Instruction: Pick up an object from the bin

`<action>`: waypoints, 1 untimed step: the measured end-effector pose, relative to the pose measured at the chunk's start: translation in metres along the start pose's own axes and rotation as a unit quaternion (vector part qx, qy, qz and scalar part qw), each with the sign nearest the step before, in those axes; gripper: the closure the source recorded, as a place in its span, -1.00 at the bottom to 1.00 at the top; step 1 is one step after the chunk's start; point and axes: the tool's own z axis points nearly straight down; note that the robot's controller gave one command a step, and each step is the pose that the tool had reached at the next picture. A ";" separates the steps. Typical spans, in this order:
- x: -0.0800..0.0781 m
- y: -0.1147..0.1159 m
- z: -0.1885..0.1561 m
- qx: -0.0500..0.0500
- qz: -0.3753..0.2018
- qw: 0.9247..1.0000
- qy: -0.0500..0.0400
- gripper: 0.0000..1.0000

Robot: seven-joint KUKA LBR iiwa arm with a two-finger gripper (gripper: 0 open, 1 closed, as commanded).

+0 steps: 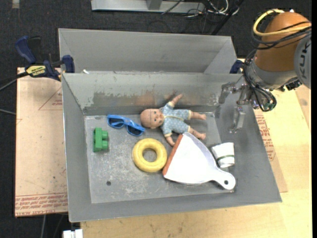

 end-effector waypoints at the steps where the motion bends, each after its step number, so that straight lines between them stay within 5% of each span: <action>1: -0.001 0.001 -0.005 0.001 -0.001 1.000 -0.004 -1.00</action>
Offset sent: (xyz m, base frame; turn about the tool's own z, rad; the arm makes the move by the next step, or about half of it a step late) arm 0.0056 0.0843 -0.1026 0.2121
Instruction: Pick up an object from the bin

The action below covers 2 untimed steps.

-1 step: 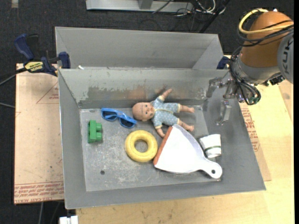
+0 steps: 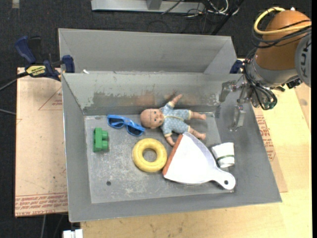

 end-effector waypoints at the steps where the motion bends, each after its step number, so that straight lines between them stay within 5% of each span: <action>1: -0.002 0.045 0.058 -0.001 0.056 0.998 0.002 -1.00; 2: 0.004 0.082 0.058 -0.001 0.033 0.999 0.001 -1.00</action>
Offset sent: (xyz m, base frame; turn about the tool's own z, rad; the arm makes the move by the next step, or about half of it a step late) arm -0.0036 0.0813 -0.0554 0.0655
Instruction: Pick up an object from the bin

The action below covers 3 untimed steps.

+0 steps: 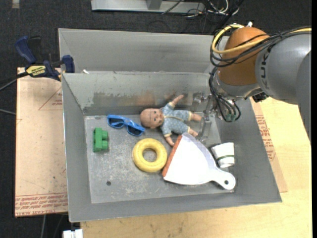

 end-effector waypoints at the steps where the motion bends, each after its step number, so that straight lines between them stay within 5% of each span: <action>1: 0.004 0.039 0.000 0.000 -0.025 1.000 0.000 -1.00; 2: -0.002 0.058 0.041 0.001 -0.034 0.999 0.007 -1.00; 3: 0.005 0.039 0.046 -0.003 0.100 0.995 -0.006 1.00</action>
Offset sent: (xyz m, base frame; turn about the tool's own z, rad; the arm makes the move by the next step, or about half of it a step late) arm 0.0062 0.0622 -0.0495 -0.0703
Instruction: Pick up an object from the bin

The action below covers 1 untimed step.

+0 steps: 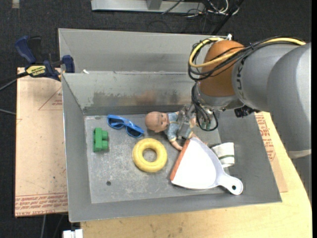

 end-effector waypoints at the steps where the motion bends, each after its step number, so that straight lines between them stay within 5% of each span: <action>1: 0.000 0.000 0.000 0.000 0.000 1.000 0.000 1.00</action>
Offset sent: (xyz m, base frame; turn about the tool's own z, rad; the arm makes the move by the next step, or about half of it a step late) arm 0.0000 0.0002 0.0564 0.0000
